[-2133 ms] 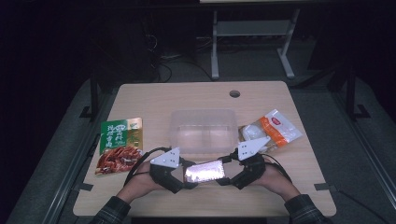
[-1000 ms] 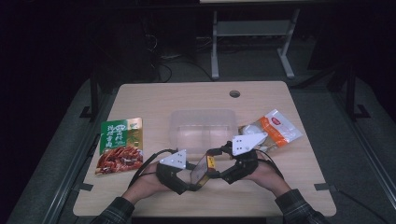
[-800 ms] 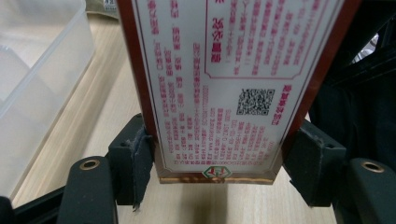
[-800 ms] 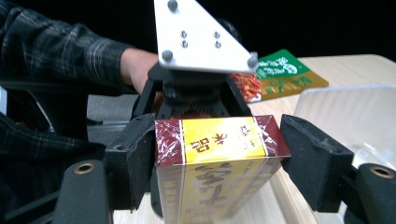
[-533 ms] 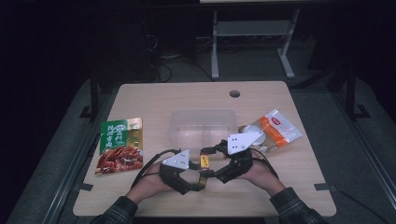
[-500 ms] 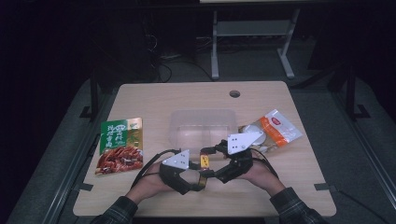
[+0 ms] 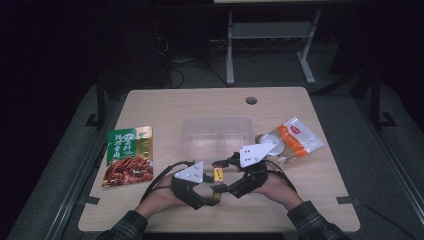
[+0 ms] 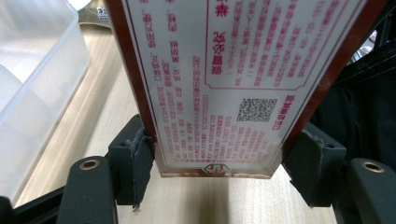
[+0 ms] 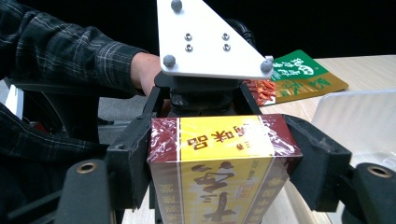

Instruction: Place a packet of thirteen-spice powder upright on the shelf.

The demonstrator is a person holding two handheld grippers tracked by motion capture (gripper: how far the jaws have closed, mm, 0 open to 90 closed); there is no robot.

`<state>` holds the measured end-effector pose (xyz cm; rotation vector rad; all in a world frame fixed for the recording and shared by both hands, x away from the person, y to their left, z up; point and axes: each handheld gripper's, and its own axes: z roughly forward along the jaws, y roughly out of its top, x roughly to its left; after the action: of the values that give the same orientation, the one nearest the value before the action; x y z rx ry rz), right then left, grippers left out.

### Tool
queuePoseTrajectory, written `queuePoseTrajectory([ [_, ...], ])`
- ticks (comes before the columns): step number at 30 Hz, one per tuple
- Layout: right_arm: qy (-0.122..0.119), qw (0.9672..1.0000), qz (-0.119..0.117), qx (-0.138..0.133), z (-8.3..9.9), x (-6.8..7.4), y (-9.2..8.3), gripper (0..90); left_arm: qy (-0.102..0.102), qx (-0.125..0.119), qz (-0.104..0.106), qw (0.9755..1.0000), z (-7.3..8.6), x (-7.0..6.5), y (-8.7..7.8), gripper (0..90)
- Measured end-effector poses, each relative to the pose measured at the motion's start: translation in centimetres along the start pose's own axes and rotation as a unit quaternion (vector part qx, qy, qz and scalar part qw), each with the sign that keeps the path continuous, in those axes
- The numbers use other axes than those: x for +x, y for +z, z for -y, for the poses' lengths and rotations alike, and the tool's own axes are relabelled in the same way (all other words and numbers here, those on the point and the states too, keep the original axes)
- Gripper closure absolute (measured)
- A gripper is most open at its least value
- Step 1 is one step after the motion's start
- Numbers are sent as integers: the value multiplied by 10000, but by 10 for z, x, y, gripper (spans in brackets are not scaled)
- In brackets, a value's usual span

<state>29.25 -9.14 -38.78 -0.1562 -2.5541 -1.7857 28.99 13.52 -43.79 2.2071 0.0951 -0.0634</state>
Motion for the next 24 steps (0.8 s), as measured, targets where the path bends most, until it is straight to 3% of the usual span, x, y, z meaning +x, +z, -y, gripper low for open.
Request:
queuePoseTrajectory([
  [6, 38, 9998, 27, 170, -2, -1, 4, 306, -312, 1, -58, 9995, 6, 0, 0, 282],
  [14, -7, 9996, 138, 255, -5, -2, 1, 307, -470, 176, -316, 9982, 17, -4, -11, 224],
  [16, -10, 9995, 167, 276, -7, -2, -2, 308, -609, 282, -542, 9963, 22, -7, -20, 211],
  [17, -10, 9995, 167, 276, -7, -2, -2, 308, -609, 282, -542, 9963, 22, -7, -20, 211],
  [18, -41, 9992, 207, 353, -9, -4, -4, 308, -752, 327, -701, 9942, 26, -8, -26, 211],
  [24, -106, 9987, 196, 454, -15, -8, -5, 308, -941, 376, -963, 9902, 40, -14, -45, 203],
])
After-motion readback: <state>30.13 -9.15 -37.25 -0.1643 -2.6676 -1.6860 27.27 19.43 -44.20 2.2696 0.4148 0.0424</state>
